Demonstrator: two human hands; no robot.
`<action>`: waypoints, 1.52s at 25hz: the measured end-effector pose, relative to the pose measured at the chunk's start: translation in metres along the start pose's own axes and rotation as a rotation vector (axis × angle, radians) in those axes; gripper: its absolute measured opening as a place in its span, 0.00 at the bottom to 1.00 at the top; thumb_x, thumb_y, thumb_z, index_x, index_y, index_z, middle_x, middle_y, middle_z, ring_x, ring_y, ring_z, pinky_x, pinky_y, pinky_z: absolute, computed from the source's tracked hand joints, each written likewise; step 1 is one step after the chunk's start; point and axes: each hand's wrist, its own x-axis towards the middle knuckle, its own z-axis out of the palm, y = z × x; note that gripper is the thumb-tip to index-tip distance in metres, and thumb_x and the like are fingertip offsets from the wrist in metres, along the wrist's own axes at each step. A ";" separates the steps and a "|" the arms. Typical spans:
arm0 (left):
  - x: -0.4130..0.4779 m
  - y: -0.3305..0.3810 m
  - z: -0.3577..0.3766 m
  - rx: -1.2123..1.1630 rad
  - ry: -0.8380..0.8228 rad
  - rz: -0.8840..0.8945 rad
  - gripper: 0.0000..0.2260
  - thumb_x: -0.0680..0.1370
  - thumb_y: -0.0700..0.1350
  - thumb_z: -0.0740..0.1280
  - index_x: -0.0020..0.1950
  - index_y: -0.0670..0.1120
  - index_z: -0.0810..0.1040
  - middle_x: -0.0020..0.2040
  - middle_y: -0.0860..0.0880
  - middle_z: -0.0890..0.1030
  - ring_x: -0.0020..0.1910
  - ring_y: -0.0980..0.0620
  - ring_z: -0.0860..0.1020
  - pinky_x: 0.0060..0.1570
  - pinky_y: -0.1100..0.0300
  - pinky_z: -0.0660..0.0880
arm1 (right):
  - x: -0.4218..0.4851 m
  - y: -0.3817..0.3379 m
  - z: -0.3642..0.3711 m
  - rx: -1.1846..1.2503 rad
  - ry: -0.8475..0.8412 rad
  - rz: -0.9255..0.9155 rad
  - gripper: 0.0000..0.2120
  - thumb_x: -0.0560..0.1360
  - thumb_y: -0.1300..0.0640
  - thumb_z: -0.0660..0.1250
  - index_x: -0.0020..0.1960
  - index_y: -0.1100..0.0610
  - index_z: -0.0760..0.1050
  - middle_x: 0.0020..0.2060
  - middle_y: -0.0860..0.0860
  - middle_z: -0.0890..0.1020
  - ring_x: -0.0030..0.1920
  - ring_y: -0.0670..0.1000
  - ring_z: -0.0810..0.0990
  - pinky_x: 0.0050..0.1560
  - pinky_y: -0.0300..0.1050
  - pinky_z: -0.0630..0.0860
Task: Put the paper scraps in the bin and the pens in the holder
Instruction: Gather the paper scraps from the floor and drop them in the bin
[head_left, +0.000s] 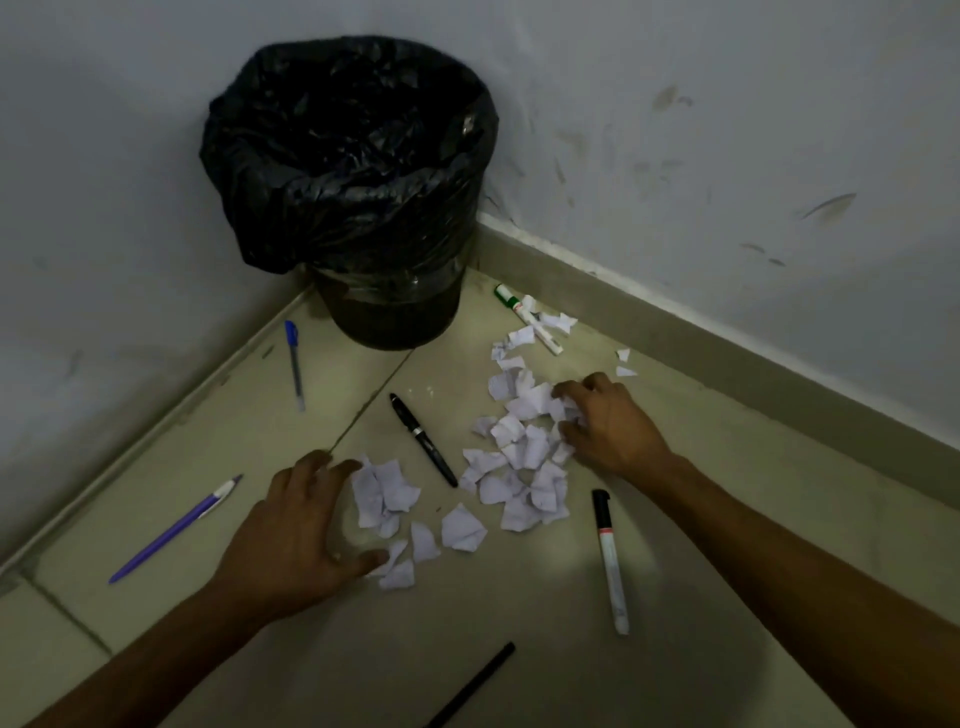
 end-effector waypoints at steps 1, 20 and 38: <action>0.004 0.002 0.002 0.030 -0.017 0.023 0.48 0.61 0.76 0.64 0.75 0.53 0.60 0.73 0.46 0.63 0.68 0.44 0.67 0.58 0.49 0.74 | -0.005 -0.008 0.004 0.008 -0.027 -0.031 0.21 0.76 0.53 0.66 0.68 0.50 0.71 0.56 0.59 0.74 0.54 0.61 0.76 0.51 0.53 0.79; 0.021 0.035 0.024 -0.116 0.048 0.192 0.09 0.77 0.40 0.66 0.57 0.45 0.77 0.56 0.44 0.72 0.50 0.44 0.75 0.46 0.51 0.75 | -0.028 -0.084 0.027 0.079 -0.103 -0.199 0.11 0.71 0.59 0.71 0.53 0.57 0.80 0.50 0.60 0.77 0.48 0.60 0.79 0.44 0.45 0.73; 0.048 0.062 -0.226 -0.927 0.530 0.024 0.02 0.76 0.44 0.71 0.46 0.46 0.82 0.38 0.47 0.86 0.33 0.53 0.83 0.34 0.59 0.79 | -0.008 -0.172 -0.186 1.221 0.176 -0.002 0.10 0.71 0.65 0.75 0.53 0.62 0.82 0.41 0.55 0.86 0.36 0.48 0.85 0.37 0.40 0.82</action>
